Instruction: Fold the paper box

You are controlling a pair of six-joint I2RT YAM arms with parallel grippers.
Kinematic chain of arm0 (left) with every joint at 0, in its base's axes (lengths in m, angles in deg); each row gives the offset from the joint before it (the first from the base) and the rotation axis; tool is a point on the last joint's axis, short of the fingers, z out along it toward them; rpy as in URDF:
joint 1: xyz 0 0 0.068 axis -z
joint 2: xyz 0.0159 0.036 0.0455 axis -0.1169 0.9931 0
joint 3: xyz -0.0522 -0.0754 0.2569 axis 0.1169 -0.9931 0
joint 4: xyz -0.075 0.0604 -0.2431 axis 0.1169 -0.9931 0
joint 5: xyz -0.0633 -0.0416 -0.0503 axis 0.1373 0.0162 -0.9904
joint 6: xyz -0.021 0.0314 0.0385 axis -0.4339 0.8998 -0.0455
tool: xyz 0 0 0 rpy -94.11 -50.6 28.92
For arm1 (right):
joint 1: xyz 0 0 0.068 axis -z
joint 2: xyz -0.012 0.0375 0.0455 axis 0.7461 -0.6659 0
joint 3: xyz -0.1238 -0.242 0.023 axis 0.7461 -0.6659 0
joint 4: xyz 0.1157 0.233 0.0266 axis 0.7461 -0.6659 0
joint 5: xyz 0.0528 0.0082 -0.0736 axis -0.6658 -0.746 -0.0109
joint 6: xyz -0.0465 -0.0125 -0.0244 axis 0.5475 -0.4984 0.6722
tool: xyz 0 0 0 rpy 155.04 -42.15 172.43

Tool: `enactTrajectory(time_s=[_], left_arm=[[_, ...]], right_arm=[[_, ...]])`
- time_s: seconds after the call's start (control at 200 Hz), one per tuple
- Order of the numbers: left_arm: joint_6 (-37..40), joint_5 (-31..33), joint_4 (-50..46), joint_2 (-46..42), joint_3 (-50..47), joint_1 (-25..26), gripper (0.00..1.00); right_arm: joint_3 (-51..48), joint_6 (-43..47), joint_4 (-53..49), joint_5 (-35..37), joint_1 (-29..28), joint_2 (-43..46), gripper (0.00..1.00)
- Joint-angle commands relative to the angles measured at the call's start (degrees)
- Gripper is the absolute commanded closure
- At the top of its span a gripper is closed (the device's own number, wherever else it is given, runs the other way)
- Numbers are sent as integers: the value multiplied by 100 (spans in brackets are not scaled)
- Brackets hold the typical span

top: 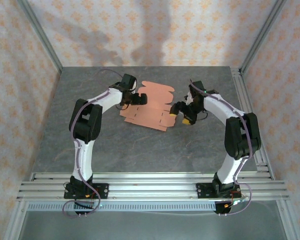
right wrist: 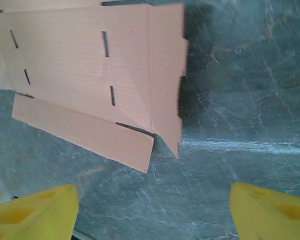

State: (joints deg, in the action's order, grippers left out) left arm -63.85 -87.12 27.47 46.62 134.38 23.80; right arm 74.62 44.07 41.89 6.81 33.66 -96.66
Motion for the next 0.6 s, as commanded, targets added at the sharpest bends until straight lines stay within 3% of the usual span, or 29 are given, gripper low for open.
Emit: enactTrajectory(time_s=[0.0, 0.305, 0.415, 0.596], left_arm=[[-193, -262, -378, -118, -193, -65, 0], [-1129, -391, 60, -989, -1732, -65, 0], [-1514, -420, 363, -1566, -2412, -65, 0], [-1394, -286, 242, -2308, -3084, -30, 0]], right_arm=[[-75, -511, 792, -225, -25, -232, 26], [33, -260, 806, -80, -44, -738, 42], [108, -122, 804, 5, -42, -796, 53], [639, 143, 749, 38, 30, -1240, 66]])
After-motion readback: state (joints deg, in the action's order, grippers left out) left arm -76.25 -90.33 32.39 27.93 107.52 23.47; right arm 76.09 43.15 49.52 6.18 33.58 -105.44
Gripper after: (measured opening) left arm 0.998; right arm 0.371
